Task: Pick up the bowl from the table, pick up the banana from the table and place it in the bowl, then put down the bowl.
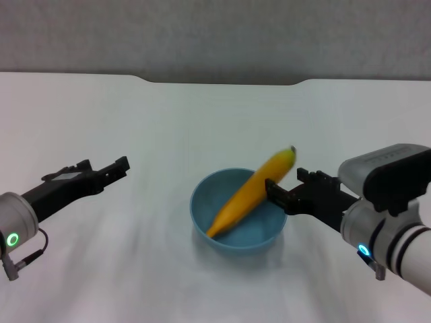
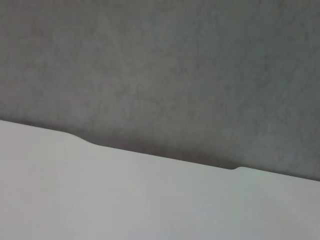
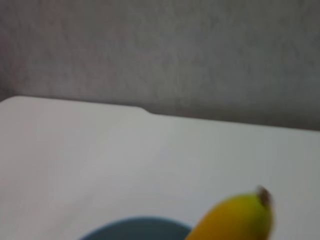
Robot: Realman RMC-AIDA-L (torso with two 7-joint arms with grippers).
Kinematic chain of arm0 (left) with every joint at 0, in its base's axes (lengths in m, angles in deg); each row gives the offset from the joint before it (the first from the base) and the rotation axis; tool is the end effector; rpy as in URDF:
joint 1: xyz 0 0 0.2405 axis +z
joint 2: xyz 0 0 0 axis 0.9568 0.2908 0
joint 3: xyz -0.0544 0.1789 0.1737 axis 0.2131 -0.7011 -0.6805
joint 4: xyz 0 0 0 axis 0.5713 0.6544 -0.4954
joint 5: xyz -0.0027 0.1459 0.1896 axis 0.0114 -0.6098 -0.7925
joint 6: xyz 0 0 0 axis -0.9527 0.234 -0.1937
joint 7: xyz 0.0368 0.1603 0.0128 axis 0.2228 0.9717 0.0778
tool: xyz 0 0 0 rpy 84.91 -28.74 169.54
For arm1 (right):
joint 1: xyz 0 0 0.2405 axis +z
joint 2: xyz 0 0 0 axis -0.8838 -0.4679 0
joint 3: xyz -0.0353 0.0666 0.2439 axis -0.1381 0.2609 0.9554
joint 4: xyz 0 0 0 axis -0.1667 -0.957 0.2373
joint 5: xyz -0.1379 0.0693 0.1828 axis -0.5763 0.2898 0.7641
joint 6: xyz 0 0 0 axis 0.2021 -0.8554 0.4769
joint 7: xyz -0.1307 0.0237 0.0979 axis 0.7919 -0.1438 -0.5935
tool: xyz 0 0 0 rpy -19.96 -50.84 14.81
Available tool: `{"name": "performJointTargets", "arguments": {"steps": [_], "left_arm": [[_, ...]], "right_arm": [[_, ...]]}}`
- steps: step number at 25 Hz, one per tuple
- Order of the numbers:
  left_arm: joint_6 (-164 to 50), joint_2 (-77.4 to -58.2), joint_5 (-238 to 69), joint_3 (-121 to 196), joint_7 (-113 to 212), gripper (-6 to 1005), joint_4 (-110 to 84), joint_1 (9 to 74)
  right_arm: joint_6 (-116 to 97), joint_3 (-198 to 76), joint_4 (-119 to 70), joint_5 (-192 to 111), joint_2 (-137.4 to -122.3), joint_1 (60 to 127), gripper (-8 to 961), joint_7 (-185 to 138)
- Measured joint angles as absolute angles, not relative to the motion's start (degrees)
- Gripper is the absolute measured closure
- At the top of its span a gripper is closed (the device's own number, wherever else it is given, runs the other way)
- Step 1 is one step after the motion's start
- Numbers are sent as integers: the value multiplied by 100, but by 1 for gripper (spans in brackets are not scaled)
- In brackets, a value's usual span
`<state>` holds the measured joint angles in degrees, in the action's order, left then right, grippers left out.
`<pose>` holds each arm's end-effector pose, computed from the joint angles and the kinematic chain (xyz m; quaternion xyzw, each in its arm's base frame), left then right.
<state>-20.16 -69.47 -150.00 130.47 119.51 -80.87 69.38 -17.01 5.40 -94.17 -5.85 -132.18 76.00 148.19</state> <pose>-0.2850 0.3751 -0.0161 -0.7594 -0.4524 -0.2673 0.3838 0.2141 0.3783 -0.1105 -0.8311 0.3345 0.1753 0.4082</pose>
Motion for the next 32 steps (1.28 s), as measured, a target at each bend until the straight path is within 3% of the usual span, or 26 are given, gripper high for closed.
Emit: {"name": "performJointTargets", "arguments": {"steps": [10,17,25,32], "left_arm": [[-2031,-6951,-14990,13391,12365,105,-7870,6963],[-2079,-6983,-14317,13529,13939,105,-7203,6867],[-1998,-6960,-12682,13533,15584,105,-6742,6952],[-1993,-6959,-12657,13513,15692,105,-6742,6979]], "right_arm": [[-2671,835,-10100,-1880,-13220,6632,248,14829],[-3382,1313,-9604,-2027,-13212,6453,250,14833],[-427,1973,-10518,-2655,-13195,6416,252,14848],[2858,2046,-10832,-3100,-13153,7255,254,15104]]}}
